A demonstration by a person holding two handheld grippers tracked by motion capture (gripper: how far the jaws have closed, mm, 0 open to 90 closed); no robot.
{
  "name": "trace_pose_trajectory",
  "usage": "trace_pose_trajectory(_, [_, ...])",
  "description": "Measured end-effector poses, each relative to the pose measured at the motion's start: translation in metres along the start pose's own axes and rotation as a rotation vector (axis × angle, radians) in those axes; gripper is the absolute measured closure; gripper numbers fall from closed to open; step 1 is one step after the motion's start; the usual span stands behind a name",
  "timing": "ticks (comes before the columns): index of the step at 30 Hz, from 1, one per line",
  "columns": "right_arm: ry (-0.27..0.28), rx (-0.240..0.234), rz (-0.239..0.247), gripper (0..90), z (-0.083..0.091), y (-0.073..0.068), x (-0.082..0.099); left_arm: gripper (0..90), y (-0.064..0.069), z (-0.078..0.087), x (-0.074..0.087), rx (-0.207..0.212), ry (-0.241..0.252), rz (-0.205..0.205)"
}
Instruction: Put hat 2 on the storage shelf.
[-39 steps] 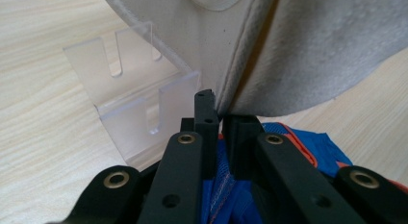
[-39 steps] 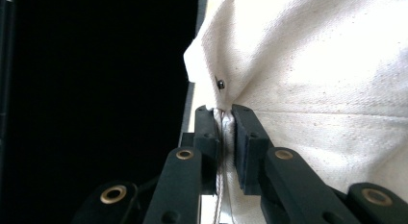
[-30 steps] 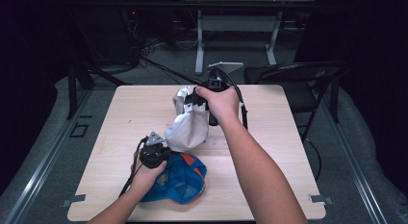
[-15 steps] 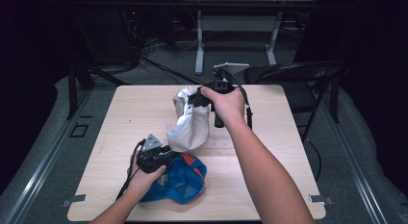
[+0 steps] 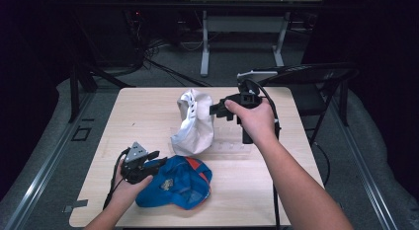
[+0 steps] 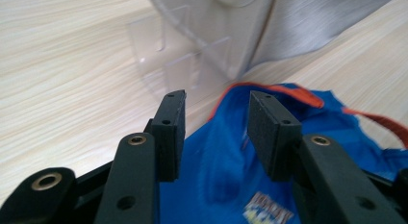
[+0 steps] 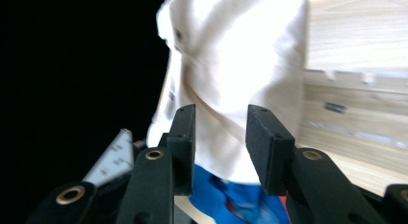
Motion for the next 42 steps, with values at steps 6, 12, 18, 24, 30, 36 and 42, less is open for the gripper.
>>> trace_pose_trajectory(6, [-0.011, 0.044, 0.048, 64.0, 0.003, 0.015, 0.024, 58.3, -0.01, 0.004, 0.01, -0.02, -0.001, 0.008])
trace_pose_trajectory(12, [-0.048, 0.075, 0.079, 63.2, -0.008, 0.036, 0.052, 58.3, -0.016, 0.005, 0.018, -0.026, -0.012, -0.002])
trace_pose_trajectory(18, [-0.063, 0.074, 0.057, 62.8, -0.023, 0.062, 0.076, 57.7, -0.02, 0.004, 0.022, -0.022, -0.005, 0.022])
trace_pose_trajectory(24, [-0.085, 0.085, 0.067, 62.0, -0.036, 0.082, 0.096, 57.2, -0.02, 0.0, 0.026, -0.016, -0.02, 0.027])
trace_pose_trajectory(30, [-0.106, 0.074, 0.09, 59.1, -0.052, 0.092, 0.118, 57.2, -0.02, -0.002, 0.027, -0.015, -0.019, 0.032])
trace_pose_trajectory(36, [-0.144, 0.046, 0.08, 58.0, -0.075, 0.102, 0.142, 56.8, -0.021, -0.002, 0.028, -0.017, -0.02, 0.032])
trace_pose_trajectory(42, [-0.175, 0.027, 0.088, 57.0, -0.093, 0.105, 0.156, 56.2, -0.02, -0.003, 0.028, -0.022, -0.023, 0.024])
Point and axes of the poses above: each handheld gripper's, and its own axes: z roughly backward along the jaws, x roughly out of its underside, y roughly to its right, the point moved 9 cm from there along -z, roughly forward along the jaws, and after that the axes turned 1 degree about y, right-handed, at the moved point
